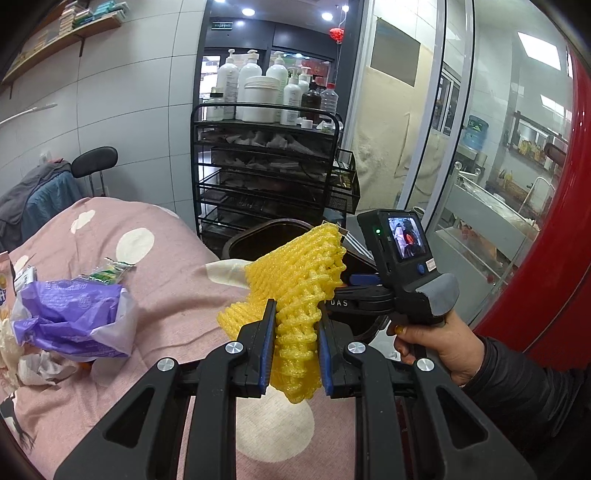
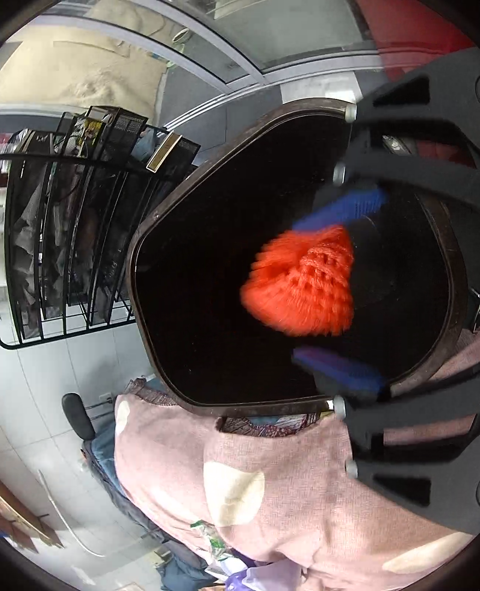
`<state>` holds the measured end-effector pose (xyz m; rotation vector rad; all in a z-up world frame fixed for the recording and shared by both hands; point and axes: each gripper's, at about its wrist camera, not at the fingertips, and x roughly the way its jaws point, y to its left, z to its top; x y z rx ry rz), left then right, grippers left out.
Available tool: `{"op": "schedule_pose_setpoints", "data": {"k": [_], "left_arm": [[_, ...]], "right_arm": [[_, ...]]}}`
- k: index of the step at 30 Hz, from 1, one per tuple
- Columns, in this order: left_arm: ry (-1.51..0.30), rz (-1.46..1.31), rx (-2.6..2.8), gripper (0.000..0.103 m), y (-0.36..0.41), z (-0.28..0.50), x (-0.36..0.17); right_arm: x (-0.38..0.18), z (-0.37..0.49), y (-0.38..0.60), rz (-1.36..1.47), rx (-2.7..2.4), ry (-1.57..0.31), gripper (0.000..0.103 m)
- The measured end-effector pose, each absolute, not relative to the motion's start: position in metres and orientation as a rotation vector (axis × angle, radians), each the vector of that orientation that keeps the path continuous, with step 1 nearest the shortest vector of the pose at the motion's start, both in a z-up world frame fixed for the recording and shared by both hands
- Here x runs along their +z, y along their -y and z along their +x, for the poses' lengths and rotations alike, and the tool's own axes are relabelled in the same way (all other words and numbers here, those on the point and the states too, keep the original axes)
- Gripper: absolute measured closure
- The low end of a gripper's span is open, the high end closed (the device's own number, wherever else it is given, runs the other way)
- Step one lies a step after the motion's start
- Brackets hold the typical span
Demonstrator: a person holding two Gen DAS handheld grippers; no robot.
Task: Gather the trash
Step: 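Carry both foam nets over the black bin and open both grippers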
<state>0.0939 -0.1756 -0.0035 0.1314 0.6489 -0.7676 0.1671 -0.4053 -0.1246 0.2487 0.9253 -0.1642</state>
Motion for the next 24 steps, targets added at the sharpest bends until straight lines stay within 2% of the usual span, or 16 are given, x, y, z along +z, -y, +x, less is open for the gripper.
{"op": "schedule_pose_setpoints", "data": {"k": [10,14,24], "left_arm": [[-0.667,0.131,-0.809,0.083,0.207,0.122,0.000],[-0.660,0.145,-0.826,0.083,0.225,0.138,0.002],[-0.797,0.178,-0.863,0.083,0.278,0.176,-0.028]], "right_arm": [[-0.104,0.131,0.403,0.267,-0.184,-0.809,0.014],[-0.097,0.111,0.401,0.270,-0.206,-0.785,0.013],[-0.089,0.079,0.405,0.230,-0.258,-0.766,0.011]]}}
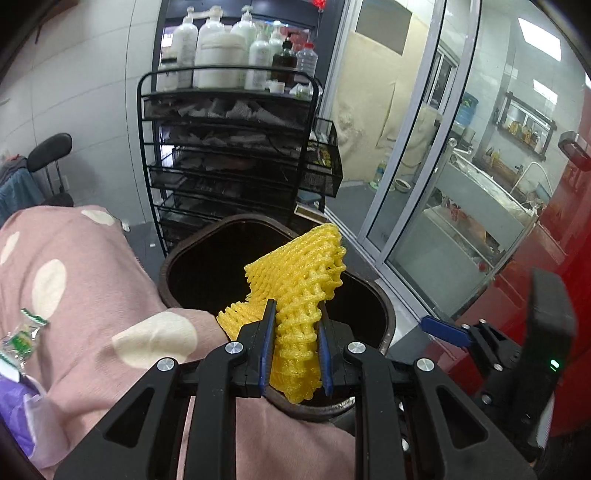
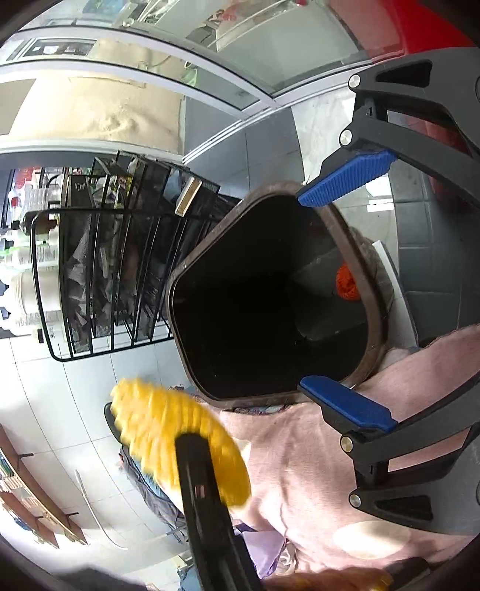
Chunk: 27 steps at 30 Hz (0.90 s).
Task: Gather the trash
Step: 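Carry both foam nets over the black bin and open both grippers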
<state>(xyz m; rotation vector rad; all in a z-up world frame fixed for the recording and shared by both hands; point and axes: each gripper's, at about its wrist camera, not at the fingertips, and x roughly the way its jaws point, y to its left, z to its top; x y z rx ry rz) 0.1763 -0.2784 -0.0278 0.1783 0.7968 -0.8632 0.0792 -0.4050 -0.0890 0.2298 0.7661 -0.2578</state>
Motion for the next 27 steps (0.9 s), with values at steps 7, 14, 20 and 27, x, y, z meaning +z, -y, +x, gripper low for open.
{"op": "schedule_pose_setpoints", "data": {"k": [7,14,20,27], "left_arm": [[-0.877,0.240,-0.852,0.075,0.304,0.186,-0.049],[-0.850,0.231,-0.810,0.018,0.300,0.188,-0.051],[-0.778,0.207,-0.801,0.007,0.282,0.180,-0.036],[-0.718,0.180,-0.790,0.005,0.257,0.162,-0.020]], "right_arm": [[-0.091,0.073,0.411,0.243,-0.255,-0.777,0.011],[-0.096,0.074,0.414,0.250,-0.265,-0.799,0.010],[-0.101,0.077,0.418,0.256,-0.276,-0.815,0.009],[-0.098,0.081,0.407,0.231,-0.251,-0.810,0.009]]}}
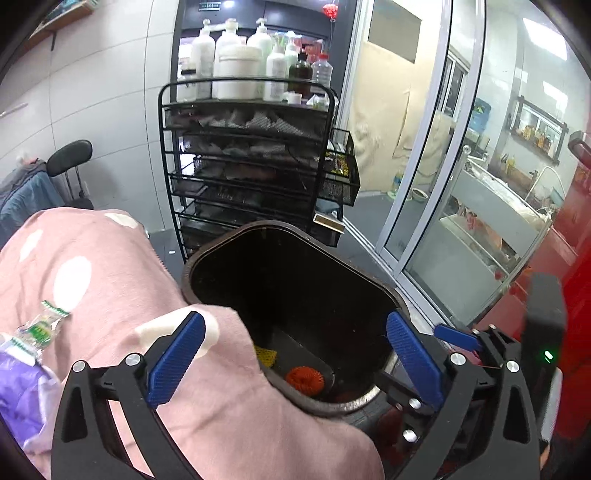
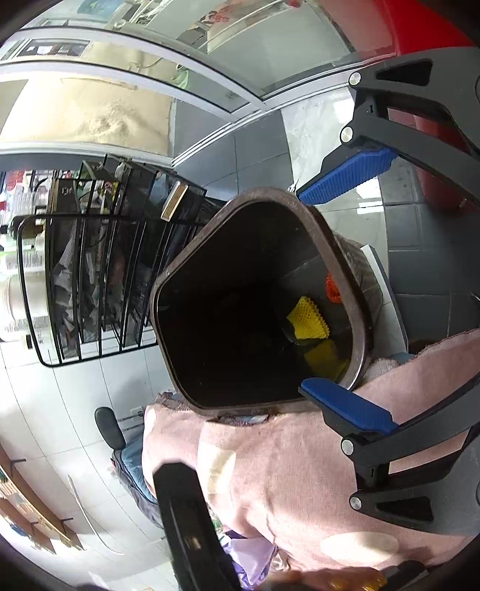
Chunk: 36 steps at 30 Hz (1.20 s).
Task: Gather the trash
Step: 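Grasp the crumpled tissue with the left gripper while the right gripper grasps the purple bag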
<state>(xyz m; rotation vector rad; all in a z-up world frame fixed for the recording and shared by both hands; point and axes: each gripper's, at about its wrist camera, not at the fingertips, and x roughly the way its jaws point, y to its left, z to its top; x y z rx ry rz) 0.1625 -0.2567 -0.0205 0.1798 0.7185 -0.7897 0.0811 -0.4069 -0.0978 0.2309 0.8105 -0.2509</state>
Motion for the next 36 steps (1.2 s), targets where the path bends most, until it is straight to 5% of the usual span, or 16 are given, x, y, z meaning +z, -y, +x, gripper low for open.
{"op": "schedule_pose_setpoints", "data": {"k": [15,36], "left_arm": [[-0.580,0.076,-0.637,0.005,0.159,0.123,0.014],[-0.631,-0.082,-0.230,0.005,-0.015,0.110,-0.014]], "right_arm": [[-0.062,0.102,0.339,0.117,-0.034,-0.742,0.008],[-0.033,0.131,0.179,-0.171,0.438,-0.724,0.005]]}}
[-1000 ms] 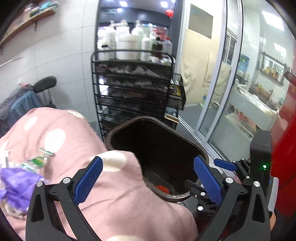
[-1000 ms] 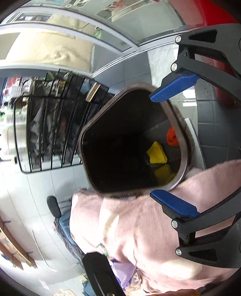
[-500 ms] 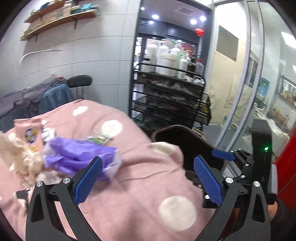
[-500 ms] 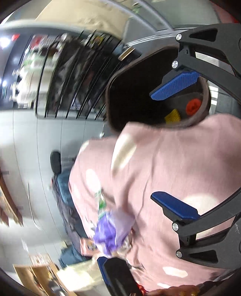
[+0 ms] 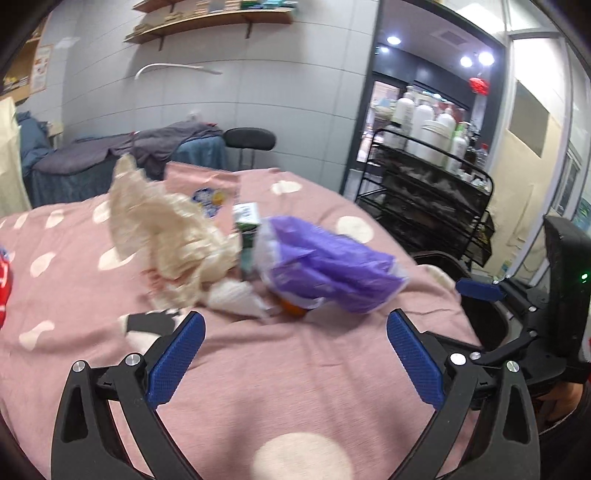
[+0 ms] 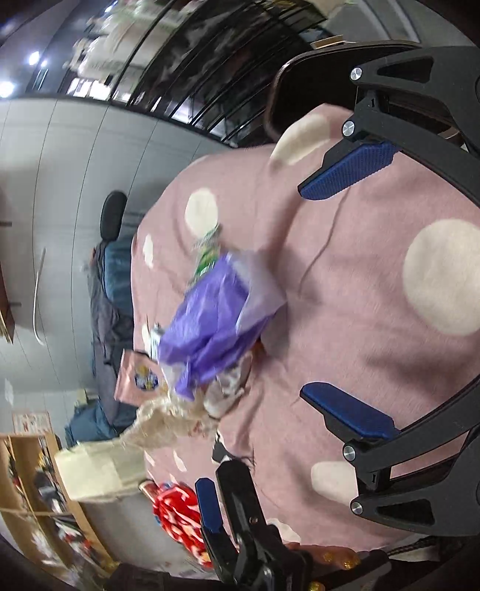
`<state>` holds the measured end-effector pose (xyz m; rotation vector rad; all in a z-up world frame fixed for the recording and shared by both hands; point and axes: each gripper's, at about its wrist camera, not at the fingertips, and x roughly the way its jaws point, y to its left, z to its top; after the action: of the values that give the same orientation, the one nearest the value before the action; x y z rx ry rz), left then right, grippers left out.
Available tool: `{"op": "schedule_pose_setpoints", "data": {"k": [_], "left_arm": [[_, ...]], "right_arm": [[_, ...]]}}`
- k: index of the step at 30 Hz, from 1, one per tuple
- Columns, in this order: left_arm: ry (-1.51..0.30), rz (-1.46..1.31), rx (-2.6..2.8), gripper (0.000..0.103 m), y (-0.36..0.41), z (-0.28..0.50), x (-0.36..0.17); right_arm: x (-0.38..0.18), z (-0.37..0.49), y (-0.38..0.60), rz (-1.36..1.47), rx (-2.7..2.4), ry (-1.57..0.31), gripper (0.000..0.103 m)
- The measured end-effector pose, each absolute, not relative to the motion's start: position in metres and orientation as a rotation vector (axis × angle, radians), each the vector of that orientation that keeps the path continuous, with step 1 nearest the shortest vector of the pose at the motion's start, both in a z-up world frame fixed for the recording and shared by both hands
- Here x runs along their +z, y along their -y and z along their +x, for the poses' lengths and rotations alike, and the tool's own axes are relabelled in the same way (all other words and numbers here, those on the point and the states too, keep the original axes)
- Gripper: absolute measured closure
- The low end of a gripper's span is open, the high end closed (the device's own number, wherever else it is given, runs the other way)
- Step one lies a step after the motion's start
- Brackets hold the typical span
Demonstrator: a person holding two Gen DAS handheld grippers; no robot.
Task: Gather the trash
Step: 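Grasp the crumpled tissue with the left gripper while the right gripper grasps the purple bag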
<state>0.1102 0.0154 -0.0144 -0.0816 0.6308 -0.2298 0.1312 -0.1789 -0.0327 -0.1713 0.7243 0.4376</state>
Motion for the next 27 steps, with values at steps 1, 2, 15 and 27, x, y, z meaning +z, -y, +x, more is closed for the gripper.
{"op": "schedule_pose_setpoints", "data": {"k": [1,2,15,27], "left_arm": [[-0.640,-0.083,-0.207,0.005,-0.023,0.111,-0.018],[-0.651,-0.090,-0.188,0.005,-0.030,0.111,-0.021],[-0.708,-0.168,-0.099,0.005,-0.081,0.113,-0.041],[-0.719,-0.210,-0.121,0.005,-0.104,0.138,-0.041]], "right_arm": [[-0.032,0.131,0.173,-0.189,0.452,-0.720,0.005],[-0.031,0.131,0.165,-0.214,0.467,-0.712,0.005],[-0.025,0.177,0.097,-0.391,0.580,-0.706,0.005],[-0.054,0.224,0.092,-0.506,0.505,-0.773,0.018]]}}
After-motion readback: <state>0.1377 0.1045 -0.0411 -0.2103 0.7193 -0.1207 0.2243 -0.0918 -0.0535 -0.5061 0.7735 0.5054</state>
